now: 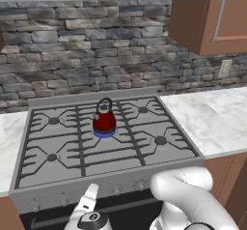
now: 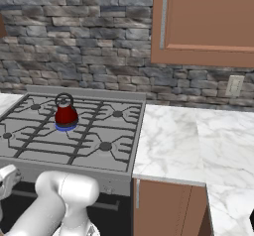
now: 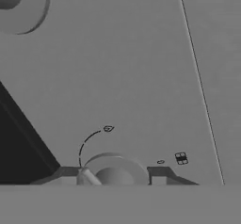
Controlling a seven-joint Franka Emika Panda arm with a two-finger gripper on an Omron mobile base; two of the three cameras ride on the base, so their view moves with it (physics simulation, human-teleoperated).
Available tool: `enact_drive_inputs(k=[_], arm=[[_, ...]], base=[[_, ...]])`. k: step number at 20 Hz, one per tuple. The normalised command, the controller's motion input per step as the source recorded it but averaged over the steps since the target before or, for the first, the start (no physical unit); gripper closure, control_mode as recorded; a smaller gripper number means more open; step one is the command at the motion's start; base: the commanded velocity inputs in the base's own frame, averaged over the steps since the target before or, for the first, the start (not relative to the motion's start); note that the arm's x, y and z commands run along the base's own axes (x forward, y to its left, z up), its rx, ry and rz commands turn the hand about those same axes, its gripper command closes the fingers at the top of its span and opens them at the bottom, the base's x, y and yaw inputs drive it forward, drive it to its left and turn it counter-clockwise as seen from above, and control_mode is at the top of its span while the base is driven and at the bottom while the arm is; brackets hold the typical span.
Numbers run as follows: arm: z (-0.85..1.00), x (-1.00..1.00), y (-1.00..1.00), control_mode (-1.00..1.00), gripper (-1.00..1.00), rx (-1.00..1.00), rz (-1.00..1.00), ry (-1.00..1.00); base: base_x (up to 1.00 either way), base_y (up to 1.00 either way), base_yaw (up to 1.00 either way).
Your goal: Lower the heat of the kettle.
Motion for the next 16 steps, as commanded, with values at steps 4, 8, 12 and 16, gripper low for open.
enact_drive_inputs(k=[4,8,12,16], arm=[[0.01,0.0,-0.2,-1.0,1.0,0.25,0.0,-0.08],[0.05,0.0,-0.2,-1.0,1.0,0.26,0.0,-0.06],[0.08,0.0,-0.2,-1.0,1.0,0.28,0.0,-0.04],[0.1,0.0,-0.21,-1.0,1.0,0.3,0.0,-0.02]], base=[[0.0,0.0,0.0],[0.0,0.0,0.0],[0.0,0.0,0.0],[0.0,0.0,0.0]])
